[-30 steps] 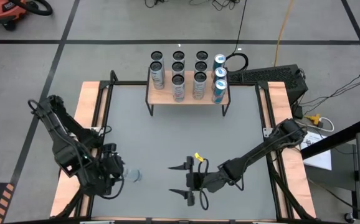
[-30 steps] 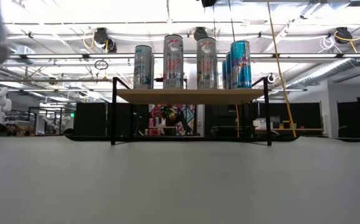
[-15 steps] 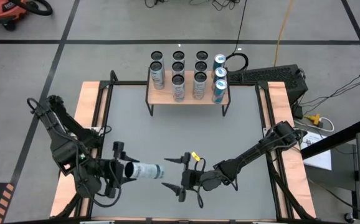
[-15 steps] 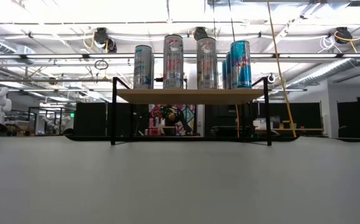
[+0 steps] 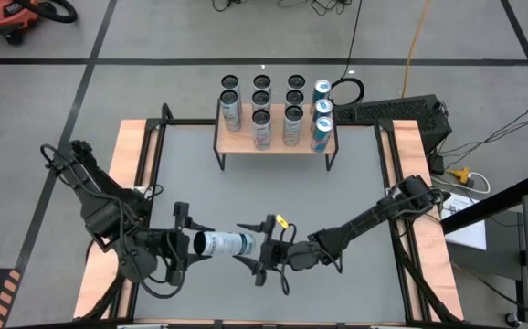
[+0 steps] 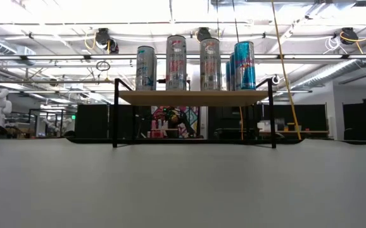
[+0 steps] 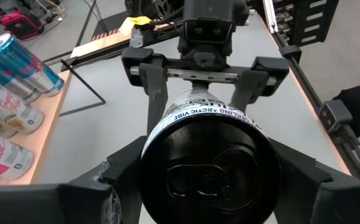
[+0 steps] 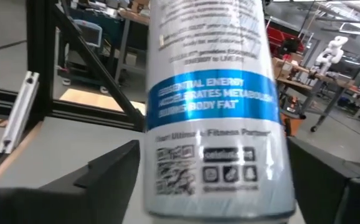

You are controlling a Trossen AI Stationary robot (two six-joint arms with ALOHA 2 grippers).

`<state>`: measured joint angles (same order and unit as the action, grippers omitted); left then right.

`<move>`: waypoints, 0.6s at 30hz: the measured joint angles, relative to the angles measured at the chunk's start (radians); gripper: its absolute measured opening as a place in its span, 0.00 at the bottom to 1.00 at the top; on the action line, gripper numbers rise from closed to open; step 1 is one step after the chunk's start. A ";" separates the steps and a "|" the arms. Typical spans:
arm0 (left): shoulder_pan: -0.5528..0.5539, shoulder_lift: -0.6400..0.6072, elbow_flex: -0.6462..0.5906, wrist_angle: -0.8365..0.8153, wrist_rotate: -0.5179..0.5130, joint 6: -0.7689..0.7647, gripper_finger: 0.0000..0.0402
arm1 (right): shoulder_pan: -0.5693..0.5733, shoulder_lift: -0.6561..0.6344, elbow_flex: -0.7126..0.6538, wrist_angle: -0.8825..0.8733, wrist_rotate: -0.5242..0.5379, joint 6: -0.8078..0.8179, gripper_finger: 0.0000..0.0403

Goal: Place canned beverage on shelf
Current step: Put the white blue soda can on the shelf aligned with the other white blue soda cans

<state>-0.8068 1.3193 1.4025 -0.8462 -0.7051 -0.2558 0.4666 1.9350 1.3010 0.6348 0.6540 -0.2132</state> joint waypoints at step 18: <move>0.004 0.000 0.000 -0.004 0.000 -0.001 0.64 | -0.001 0.000 -0.001 0.003 0.000 -0.032 0.50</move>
<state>-0.8024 1.3193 1.4021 -0.8497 -0.7046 -0.2564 0.4660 1.9350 1.3003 0.6376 0.6540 -0.2454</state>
